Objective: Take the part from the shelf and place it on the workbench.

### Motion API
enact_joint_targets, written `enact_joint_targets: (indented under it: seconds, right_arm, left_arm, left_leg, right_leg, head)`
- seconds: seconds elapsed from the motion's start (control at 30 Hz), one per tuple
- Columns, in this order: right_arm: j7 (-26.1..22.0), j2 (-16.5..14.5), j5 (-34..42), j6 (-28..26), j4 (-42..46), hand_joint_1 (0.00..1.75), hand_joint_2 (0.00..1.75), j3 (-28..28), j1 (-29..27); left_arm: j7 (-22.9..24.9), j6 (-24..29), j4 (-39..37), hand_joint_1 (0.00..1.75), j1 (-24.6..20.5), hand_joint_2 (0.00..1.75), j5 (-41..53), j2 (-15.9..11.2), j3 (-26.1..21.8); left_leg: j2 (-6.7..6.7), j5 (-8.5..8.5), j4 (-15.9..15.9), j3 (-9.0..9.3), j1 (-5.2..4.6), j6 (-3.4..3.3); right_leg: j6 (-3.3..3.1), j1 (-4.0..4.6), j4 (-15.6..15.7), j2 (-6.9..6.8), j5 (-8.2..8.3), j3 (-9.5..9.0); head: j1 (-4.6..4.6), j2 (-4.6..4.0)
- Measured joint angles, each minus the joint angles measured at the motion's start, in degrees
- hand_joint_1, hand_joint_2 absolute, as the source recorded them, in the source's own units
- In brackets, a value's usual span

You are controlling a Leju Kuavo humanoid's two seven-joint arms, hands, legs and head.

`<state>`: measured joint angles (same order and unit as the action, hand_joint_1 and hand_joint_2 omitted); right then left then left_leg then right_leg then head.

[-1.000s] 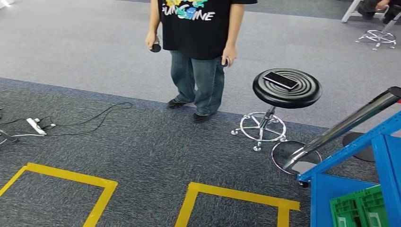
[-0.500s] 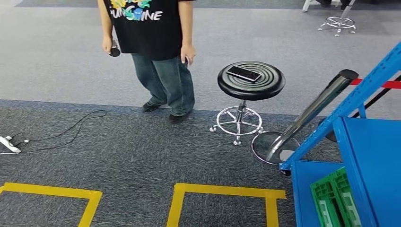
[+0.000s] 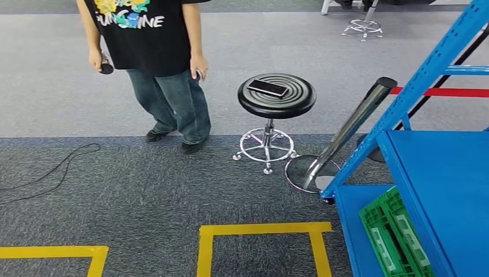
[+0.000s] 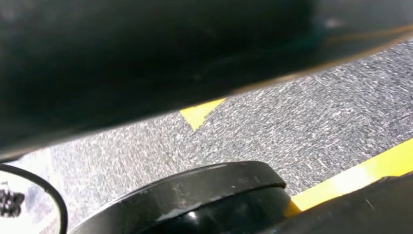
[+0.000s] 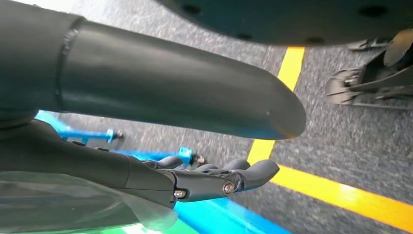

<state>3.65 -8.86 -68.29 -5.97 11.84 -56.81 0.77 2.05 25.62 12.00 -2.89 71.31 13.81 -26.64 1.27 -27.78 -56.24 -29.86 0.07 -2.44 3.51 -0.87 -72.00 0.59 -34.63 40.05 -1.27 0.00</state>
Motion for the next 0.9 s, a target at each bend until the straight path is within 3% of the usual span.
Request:
enact_joint_targets:
  seconds: [0.03,0.07,0.13,0.2,0.23,0.3,0.37,0.47,0.5,0.53,0.57,0.6,0.67,0.73,0.8,0.83,0.9]
  right_arm:
    - [0.0,0.0,-0.04,-0.02,0.0,0.0,0.0,0.0,-0.08]
    - [0.0,0.01,-0.08,-0.05,0.0,0.0,0.0,0.0,-0.17]
    - [0.0,0.04,-0.14,-0.12,0.01,0.0,0.0,0.0,-0.21]
    - [-0.01,0.05,-0.18,-0.14,0.01,0.0,0.0,0.0,-0.02]
    - [-0.01,0.05,-0.2,-0.13,0.01,0.0,0.0,0.0,0.02]
    - [-0.01,0.07,-0.22,-0.11,0.01,0.0,0.0,0.0,-0.1]
    - [0.0,0.1,-0.24,-0.11,0.01,0.0,0.0,0.0,-0.17]
    - [0.01,0.14,-0.25,0.08,0.01,0.0,0.0,0.0,0.06]
    - [0.04,0.14,-0.26,0.22,0.01,0.0,0.0,0.0,0.07]
    - [0.09,0.14,-0.26,0.37,0.01,0.0,0.0,0.0,0.02]
    - [0.17,0.14,-0.26,0.5,0.01,0.0,0.0,0.0,-0.05]
    - [0.25,0.14,-0.26,0.58,0.01,0.0,0.0,0.0,-0.09]
    - [0.34,0.14,-0.26,0.67,-0.01,0.0,0.0,0.0,-0.05]
    - [0.35,0.14,-0.26,0.72,-0.03,0.0,0.0,0.0,0.06]
    - [0.36,0.14,-0.26,0.75,-0.03,0.0,0.0,0.0,-0.04]
    - [0.36,0.14,-0.26,0.78,-0.03,0.0,0.0,0.0,-0.15]
    - [0.4,0.14,-0.26,0.83,-0.03,0.0,0.0,0.0,-0.18]
  left_arm:
    - [0.0,-0.01,0.0,0.0,0.01,0.0,0.0,0.01,0.0]
    - [0.0,-0.02,0.0,0.0,-0.01,0.0,0.01,0.02,0.01]
    - [0.0,-0.05,0.0,0.0,-0.05,0.0,0.02,0.04,0.02]
    - [0.0,-0.08,0.0,0.0,-0.08,0.0,0.07,0.03,0.02]
    - [0.0,-0.09,0.0,0.0,-0.13,0.0,0.08,0.02,0.02]
    - [0.0,-0.16,0.0,0.0,-0.26,0.0,0.12,0.01,0.04]
    - [0.0,-0.21,0.0,0.0,-0.37,0.0,0.15,0.03,0.06]
    - [0.01,-0.23,0.0,0.0,-0.31,0.0,0.17,-0.01,0.07]
    - [0.02,-0.24,0.0,0.0,-0.26,0.0,0.18,-0.03,0.07]
    - [0.02,-0.25,0.0,0.0,-0.22,0.0,0.21,-0.04,0.07]
    - [0.02,-0.25,0.0,0.0,-0.21,0.0,0.25,-0.04,0.08]
    - [0.02,-0.24,0.0,0.0,-0.21,0.0,0.3,-0.04,0.1]
    - [0.02,-0.23,0.0,0.0,-0.18,0.0,0.36,-0.05,0.13]
    - [0.02,-0.22,0.0,0.0,-0.17,0.0,0.36,-0.08,0.14]
    - [0.03,-0.21,0.0,0.0,-0.18,0.0,0.36,-0.08,0.17]
    - [0.04,-0.2,0.0,0.0,-0.18,0.0,0.36,-0.05,0.23]
    - [0.04,-0.19,0.0,0.0,-0.16,0.0,0.42,0.01,0.4]
  left_leg:
    - [0.69,-0.03,-0.02,-0.03,-0.01,0.04]
    - [1.26,-0.09,-0.08,-0.03,0.02,0.13]
    - [2.24,-0.37,-0.33,0.06,0.05,0.59]
    - [2.99,-0.79,-0.85,0.07,-0.15,1.33]
    - [3.3,-0.9,-1.04,0.09,-0.27,1.67]
    - [3.68,-0.98,-1.17,0.16,-0.18,2.19]
    - [2.2,-2.39,-2.7,-0.36,0.14,2.75]
    - [-0.49,-7.74,-12.72,-4.72,0.3,3.05]
    - [-0.68,-8.82,-16.09,-6.34,0.3,2.97]
    - [-0.76,-8.83,-17.79,-7.25,0.28,2.81]
    - [-0.88,-7.65,-17.23,-7.15,0.26,2.56]
    - [-1.2,-5.57,-14.58,-6.07,0.21,2.25]
    - [-3.48,-1.48,-6.9,-2.82,0.13,1.59]
    - [-5.43,-0.35,-2.44,-1.05,0.02,1.32]
    - [-5.06,-0.5,-1.51,-0.81,-0.09,1.21]
    - [-4.49,-0.27,-1.16,-0.7,-0.06,1.05]
    - [-3.15,0.15,-0.36,-0.43,0.09,0.55]
  right_leg:
    - [0.25,-0.13,-1.09,-0.18,-0.02,0.31]
    - [0.44,-0.27,0.15,-0.43,1.02,-0.56]
    - [0.7,-0.5,7.57,-1.9,4.3,-4.85]
    - [0.11,-0.46,13.41,-3.17,6.1,-8.31]
    - [-0.36,-0.35,14.38,-3.39,6.21,-8.87]
    - [-1.33,-0.19,14.34,-2.54,6.4,-8.77]
    - [-2.04,-0.22,14.45,-1.78,6.65,-8.67]
    - [-2.87,-0.08,14.51,-0.35,6.85,-8.51]
    - [-2.99,0.04,14.5,0.24,6.89,-8.46]
    - [-3.06,0.16,14.49,0.84,6.91,-8.44]
    - [-3.08,0.26,14.48,1.49,6.92,-8.47]
    - [-3.07,0.32,14.48,2.15,6.94,-8.55]
    - [-2.95,0.36,14.4,3.35,6.98,-8.55]
    - [-2.47,0.24,14.3,4.39,7.18,-8.07]
    - [-1.72,-0.01,14.44,5.3,7.52,-7.39]
    - [-1.44,-0.07,14.31,4.93,7.45,-7.1]
    - [-1.1,0.08,11.51,2.6,5.6,-5.47]
  head:
    - [0.01,0.0]
    - [-0.01,0.0]
    - [-0.04,0.0]
    - [0.0,0.0]
    - [0.1,0.0]
    - [0.32,0.0]
    - [0.44,0.0]
    - [0.67,0.0]
    - [0.71,0.0]
    - [0.74,0.0]
    - [0.74,0.0]
    - [0.74,0.0]
    - [0.74,0.0]
    - [0.78,0.0]
    - [0.8,0.0]
    - [0.79,0.0]
    - [0.49,0.0]
